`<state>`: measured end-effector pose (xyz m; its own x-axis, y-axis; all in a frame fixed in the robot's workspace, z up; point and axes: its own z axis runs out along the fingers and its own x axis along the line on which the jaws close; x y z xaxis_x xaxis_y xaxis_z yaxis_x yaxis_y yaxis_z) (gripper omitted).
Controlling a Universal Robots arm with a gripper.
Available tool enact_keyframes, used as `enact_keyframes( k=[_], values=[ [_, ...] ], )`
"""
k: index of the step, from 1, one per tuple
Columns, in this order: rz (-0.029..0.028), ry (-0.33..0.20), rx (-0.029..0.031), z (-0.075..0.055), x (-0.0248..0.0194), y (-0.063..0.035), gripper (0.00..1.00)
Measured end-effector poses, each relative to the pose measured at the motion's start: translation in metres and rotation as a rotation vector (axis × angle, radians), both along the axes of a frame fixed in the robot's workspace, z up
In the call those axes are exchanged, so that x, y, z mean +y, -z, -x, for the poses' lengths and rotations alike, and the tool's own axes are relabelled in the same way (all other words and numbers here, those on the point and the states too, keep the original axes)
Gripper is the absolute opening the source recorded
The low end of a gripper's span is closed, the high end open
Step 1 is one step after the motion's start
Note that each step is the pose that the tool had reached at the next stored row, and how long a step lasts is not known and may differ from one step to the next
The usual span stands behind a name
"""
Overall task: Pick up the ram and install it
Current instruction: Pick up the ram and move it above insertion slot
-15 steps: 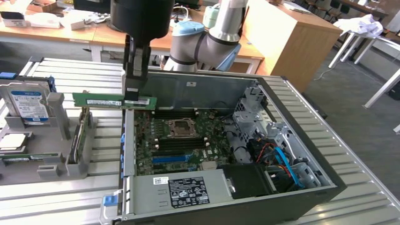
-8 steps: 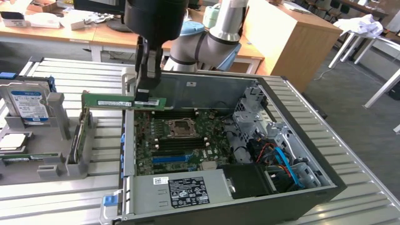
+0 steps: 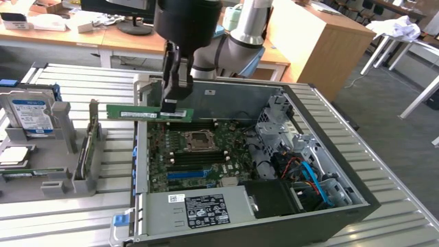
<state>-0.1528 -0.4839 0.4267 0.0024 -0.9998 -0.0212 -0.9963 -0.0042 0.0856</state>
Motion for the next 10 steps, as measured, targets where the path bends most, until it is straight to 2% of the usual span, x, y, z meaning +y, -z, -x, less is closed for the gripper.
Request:
enact_keyframes(
  k=[5, 10],
  values=[
    [0.0001, -0.002, 0.0001, -0.0096, -0.001, 0.0, 0.12],
    [-0.0001, -0.002, 0.0001, -0.0099, -0.001, 0.0, 0.12]
  ],
)
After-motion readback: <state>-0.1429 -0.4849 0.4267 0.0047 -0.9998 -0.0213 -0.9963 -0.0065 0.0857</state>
